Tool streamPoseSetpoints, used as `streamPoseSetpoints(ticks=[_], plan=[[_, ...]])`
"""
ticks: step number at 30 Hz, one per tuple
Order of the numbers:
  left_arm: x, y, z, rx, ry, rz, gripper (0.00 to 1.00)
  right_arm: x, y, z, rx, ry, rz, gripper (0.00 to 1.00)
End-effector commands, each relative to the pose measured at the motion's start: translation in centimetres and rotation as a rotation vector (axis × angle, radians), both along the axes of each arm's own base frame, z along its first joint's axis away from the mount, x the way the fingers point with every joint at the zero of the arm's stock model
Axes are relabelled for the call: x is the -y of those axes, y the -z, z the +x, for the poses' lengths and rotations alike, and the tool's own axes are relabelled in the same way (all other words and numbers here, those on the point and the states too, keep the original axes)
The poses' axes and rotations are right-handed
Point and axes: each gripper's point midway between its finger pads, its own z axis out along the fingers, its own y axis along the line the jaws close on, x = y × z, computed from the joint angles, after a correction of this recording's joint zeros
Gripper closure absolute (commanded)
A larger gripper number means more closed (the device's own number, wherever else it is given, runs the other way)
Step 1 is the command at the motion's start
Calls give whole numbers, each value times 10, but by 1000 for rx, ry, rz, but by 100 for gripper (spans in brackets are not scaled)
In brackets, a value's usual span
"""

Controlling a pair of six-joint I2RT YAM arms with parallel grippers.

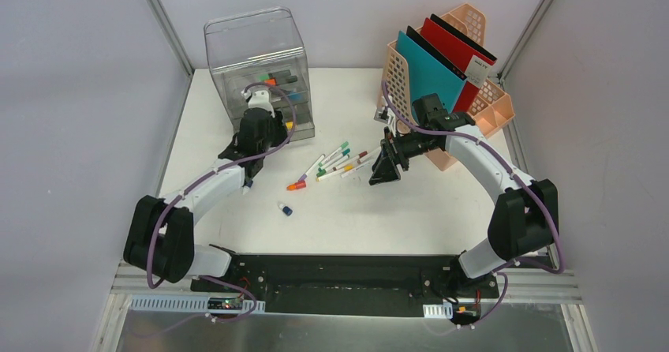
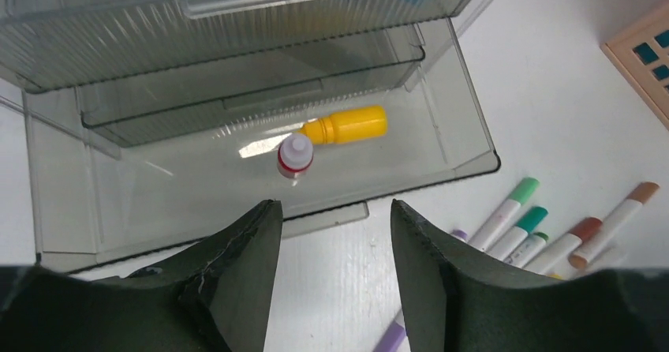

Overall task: Organize the desk
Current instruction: Place the stationery in the drawer.

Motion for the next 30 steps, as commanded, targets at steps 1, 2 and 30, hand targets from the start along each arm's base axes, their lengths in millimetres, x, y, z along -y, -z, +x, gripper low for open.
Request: streamPoseSetpoints(ticks=[1, 2, 30], plan=[[-13, -37, 31, 133, -83, 47, 49, -2, -15, -1, 73, -22, 32, 24], [-14, -36, 33, 132, -90, 53, 51, -2, -15, -1, 70, -23, 31, 24], [-20, 1, 54, 52, -172, 96, 68, -2, -17, -2, 80, -26, 31, 24]])
